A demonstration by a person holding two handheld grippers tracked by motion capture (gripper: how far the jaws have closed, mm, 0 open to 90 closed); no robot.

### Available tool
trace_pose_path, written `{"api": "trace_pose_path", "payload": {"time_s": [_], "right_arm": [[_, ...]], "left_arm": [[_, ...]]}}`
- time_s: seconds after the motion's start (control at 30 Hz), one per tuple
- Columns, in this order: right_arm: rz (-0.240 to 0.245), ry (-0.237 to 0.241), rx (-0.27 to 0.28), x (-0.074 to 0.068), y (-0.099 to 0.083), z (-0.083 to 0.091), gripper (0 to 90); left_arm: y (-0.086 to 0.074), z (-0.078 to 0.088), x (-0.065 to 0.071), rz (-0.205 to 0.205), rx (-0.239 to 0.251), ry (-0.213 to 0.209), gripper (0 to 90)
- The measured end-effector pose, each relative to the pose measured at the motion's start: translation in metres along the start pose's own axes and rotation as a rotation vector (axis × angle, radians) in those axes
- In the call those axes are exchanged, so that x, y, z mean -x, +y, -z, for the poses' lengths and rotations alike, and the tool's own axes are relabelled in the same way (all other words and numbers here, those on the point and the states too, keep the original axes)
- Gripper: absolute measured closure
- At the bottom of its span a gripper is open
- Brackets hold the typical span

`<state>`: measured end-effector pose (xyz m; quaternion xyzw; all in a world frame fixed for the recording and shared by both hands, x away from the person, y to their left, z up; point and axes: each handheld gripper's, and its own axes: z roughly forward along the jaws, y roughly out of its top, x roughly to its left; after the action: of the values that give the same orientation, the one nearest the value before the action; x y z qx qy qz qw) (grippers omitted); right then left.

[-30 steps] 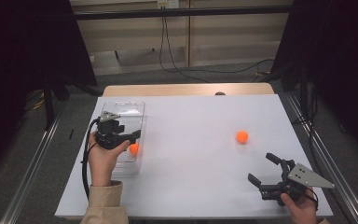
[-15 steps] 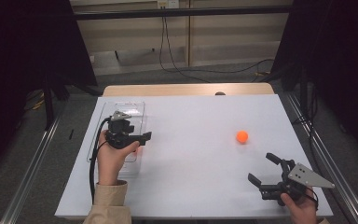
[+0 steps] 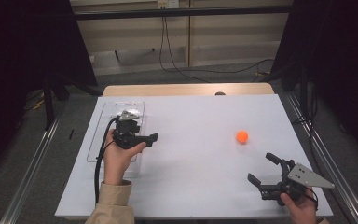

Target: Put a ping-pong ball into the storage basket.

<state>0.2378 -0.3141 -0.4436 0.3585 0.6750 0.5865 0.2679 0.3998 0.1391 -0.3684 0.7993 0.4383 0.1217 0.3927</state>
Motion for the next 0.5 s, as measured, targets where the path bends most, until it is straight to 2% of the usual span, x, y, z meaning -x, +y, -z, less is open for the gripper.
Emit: {"api": "trace_pose_path", "payload": {"time_s": [0.5], "right_arm": [[0.001, -0.001, 0.003, 0.000, 0.000, 0.000, 1.4]], "left_arm": [[0.004, -0.015, 0.015, -0.026, -0.009, -0.029, 14.9]]}}
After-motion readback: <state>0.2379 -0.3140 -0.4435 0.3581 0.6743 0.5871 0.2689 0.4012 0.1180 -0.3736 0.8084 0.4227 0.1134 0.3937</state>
